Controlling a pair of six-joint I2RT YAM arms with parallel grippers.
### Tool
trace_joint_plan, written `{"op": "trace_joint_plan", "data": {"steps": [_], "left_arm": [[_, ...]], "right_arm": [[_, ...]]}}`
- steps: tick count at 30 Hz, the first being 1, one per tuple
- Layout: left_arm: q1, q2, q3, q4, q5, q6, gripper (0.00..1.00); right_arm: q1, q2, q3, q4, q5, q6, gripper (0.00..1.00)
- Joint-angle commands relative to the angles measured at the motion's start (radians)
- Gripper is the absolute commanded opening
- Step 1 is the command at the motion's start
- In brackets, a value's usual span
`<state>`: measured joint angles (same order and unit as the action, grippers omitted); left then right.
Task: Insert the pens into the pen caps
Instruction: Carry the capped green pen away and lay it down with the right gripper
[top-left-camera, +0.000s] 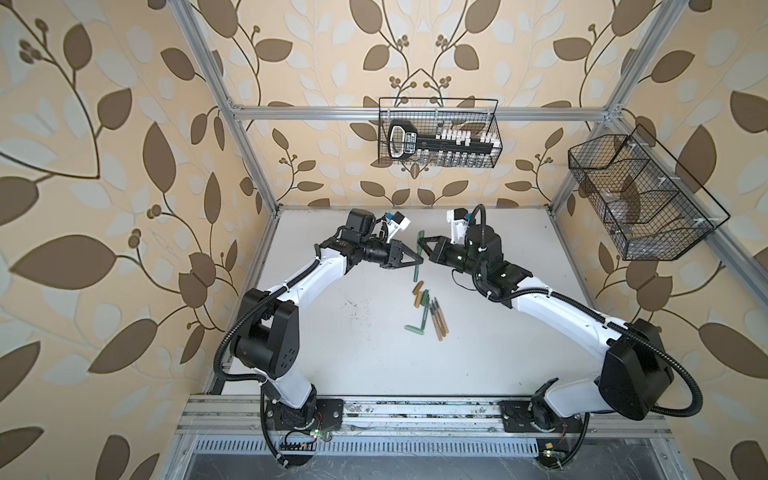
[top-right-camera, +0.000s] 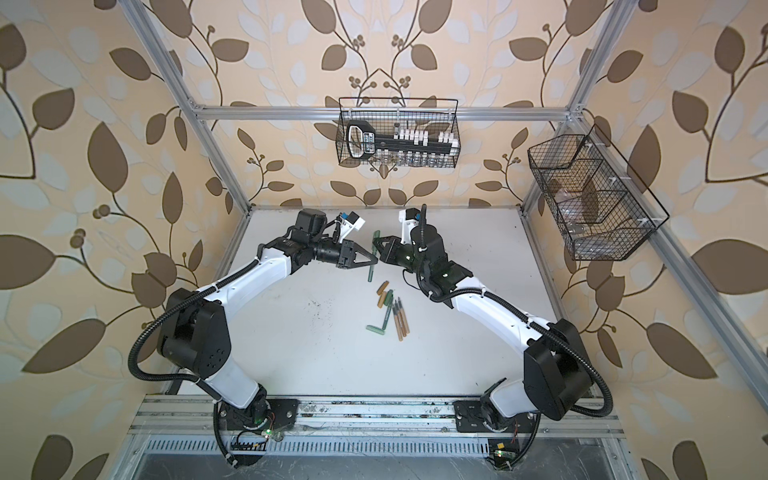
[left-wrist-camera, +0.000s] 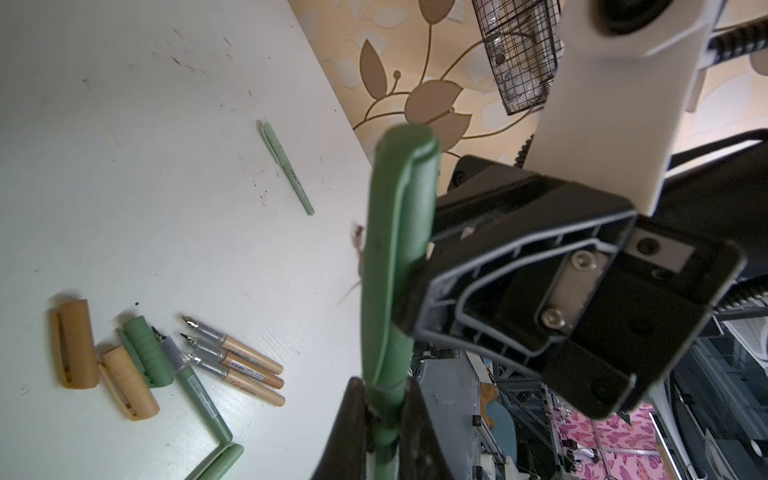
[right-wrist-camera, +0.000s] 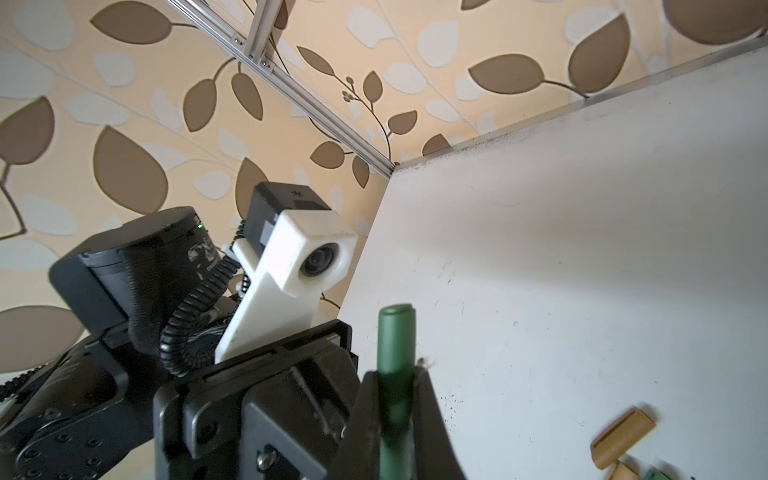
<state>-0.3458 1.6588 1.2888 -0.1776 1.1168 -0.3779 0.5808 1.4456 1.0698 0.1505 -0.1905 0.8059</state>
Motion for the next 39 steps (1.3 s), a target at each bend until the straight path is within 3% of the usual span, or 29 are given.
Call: {"op": "trace_joint_plan", "data": {"steps": [1,4,6,9,11,12,14,19,23,26,31,39], "left_arm": [[0.103,-0.002,0.101,0.28,-0.158,-0.052,0.0],[0.103,0.002,0.102,0.216,-0.142,-0.014,0.0],[0.102,0.002,0.111,0.136,-0.128,0.027,0.18],[0.102,-0.019,0.101,0.016,-0.107,0.089,0.53],[0.102,-0.046,0.085,-0.077,-0.118,0.147,0.69],[0.103,-0.066,0.067,-0.111,-0.129,0.17,0.86],[0.103,-0.108,0.025,-0.148,-0.153,0.195,0.98],[0.103,-0.208,-0.076,-0.182,-0.225,0.188,0.99],[0.103,-0.267,-0.112,-0.224,-0.293,0.191,0.99],[0.103,-0.292,-0.121,-0.253,-0.346,0.202,0.99],[0.103,-0.301,-0.115,-0.274,-0.38,0.213,0.99],[0.103,-0.307,-0.139,-0.264,-0.411,0.2,0.99]], "right_arm": [[0.044,-0.022,-0.067,-0.231,-0.257,0.004,0.0],[0.011,-0.029,-0.059,-0.204,-0.244,0.036,0.0],[-0.019,-0.025,-0.047,-0.184,-0.245,0.053,0.0],[-0.069,-0.009,-0.022,-0.169,-0.244,0.073,0.0],[-0.107,0.004,-0.014,-0.176,-0.245,0.075,0.0],[-0.127,0.015,-0.01,-0.195,-0.247,0.067,0.0],[-0.161,0.03,-0.004,-0.247,-0.25,0.037,0.0],[-0.252,0.113,0.061,-0.528,-0.178,-0.161,0.0],[-0.303,0.254,0.214,-0.82,0.042,-0.395,0.0],[-0.328,0.361,0.334,-0.973,0.199,-0.488,0.0],[-0.37,0.485,0.433,-1.085,0.378,-0.566,0.0],[-0.42,0.561,0.459,-1.107,0.467,-0.581,0.07]]}}
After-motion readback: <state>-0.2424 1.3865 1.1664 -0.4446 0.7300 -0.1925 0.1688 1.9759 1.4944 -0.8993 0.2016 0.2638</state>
